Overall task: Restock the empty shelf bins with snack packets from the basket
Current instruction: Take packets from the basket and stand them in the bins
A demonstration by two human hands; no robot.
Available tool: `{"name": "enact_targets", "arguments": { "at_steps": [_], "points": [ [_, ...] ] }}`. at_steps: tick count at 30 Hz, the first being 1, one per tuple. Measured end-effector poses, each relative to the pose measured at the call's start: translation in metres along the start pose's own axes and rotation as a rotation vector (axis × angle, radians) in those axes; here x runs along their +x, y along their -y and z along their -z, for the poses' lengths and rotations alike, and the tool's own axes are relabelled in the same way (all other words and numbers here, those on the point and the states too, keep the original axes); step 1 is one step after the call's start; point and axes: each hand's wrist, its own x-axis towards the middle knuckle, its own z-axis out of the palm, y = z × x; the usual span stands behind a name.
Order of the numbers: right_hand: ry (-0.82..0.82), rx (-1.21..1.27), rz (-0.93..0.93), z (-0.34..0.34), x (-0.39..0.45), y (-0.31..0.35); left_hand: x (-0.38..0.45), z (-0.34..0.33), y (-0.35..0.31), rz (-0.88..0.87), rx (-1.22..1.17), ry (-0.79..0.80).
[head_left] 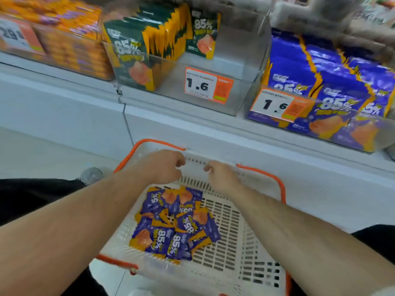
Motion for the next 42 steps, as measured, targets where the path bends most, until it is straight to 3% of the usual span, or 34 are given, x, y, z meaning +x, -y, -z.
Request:
{"name": "enact_targets", "arguments": {
  "at_steps": [5, 9, 15, 25, 32, 35, 39, 42],
  "points": [
    [0.365, -0.238, -0.136, -0.074, 0.018, -0.040, 0.006, -0.029, 0.021, 0.065, -0.103, 0.188],
    [0.532, -0.465, -0.036, -0.124, 0.029, -0.066, 0.008, -0.057, 0.037, 0.115, -0.130, 0.288],
    [0.516, -0.742, 0.223, -0.161, 0.036, -0.067, 0.014, -0.065, 0.037, 0.165, -0.150, 0.316],
    [0.515, -0.776, 0.173, -0.165, 0.034, -0.069, 0.021, -0.065, 0.033, 0.159, -0.115, 0.337],
    [0.575, -0.442, -0.003, -0.100, 0.023, -0.064, 0.021, -0.050, 0.020, 0.131, -0.228, 0.310],
    [0.476, -0.308, -0.044, -0.052, 0.013, -0.060, 0.019, -0.040, 0.006, 0.088, -0.276, 0.312],
    [0.324, 0.156, -0.036, 0.012, -0.003, -0.053, 0.012, -0.037, -0.011, 0.036, -0.278, 0.296],
    [0.179, 0.439, -0.026, 0.058, -0.024, -0.041, 0.006, -0.032, -0.028, 0.027, -0.533, 0.217]
  ]
}}
